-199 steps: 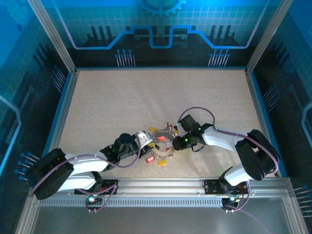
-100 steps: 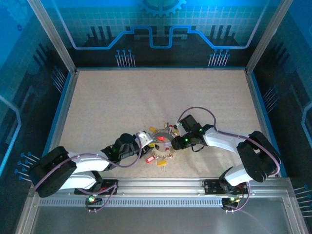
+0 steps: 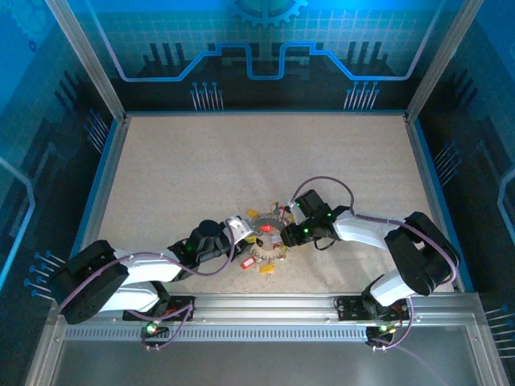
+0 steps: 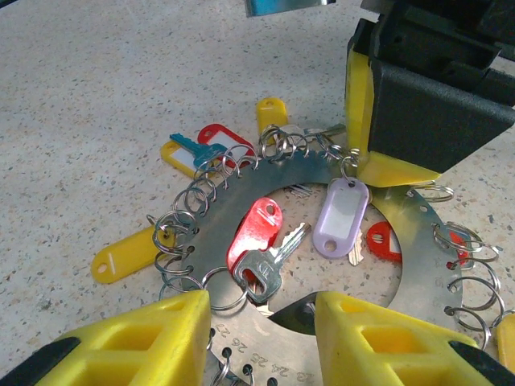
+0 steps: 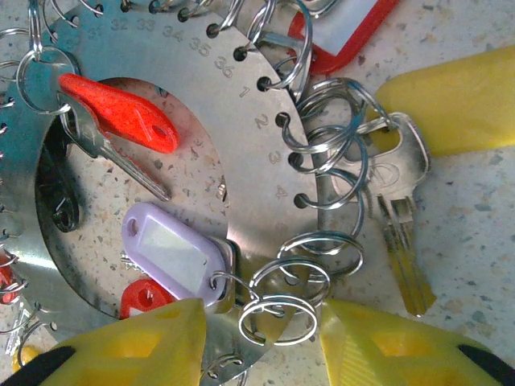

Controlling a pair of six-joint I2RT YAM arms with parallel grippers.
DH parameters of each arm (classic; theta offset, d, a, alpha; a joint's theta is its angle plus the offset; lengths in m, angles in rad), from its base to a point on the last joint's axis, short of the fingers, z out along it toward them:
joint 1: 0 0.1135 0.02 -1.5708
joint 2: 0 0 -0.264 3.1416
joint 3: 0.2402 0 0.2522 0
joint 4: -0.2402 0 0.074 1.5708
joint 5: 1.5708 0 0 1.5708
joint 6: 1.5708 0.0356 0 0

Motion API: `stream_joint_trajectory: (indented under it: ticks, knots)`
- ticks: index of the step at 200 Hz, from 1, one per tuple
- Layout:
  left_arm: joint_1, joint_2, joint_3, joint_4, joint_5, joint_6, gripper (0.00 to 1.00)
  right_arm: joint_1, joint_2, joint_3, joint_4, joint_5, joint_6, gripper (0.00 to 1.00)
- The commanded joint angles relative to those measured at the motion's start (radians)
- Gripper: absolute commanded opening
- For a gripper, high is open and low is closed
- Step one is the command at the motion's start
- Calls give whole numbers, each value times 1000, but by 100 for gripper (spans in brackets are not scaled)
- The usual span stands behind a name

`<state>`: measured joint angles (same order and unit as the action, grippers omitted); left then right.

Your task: Put the keys on the keyring

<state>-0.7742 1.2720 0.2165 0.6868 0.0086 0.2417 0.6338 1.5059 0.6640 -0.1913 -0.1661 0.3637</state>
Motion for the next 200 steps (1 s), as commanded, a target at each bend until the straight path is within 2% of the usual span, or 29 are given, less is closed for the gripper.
stream_joint_trajectory:
  ticks: [1, 28, 58, 112, 200]
  knots:
    - [8, 11, 13, 31, 28, 1, 41, -9, 22, -30, 23, -26, -16, 43]
    - [8, 13, 13, 32, 31, 1, 41, -24, 12, -46, 54, -88, -16, 42]
    - [9, 18, 15, 36, 33, 1, 41, -80, 13, -76, 121, -219, -9, 40]
    - [8, 31, 14, 44, 36, 0, 41, -121, 12, -109, 187, -347, -14, 36]
    - [8, 72, 21, 78, 41, -15, 41, -156, -5, -136, 226, -408, -35, 30]
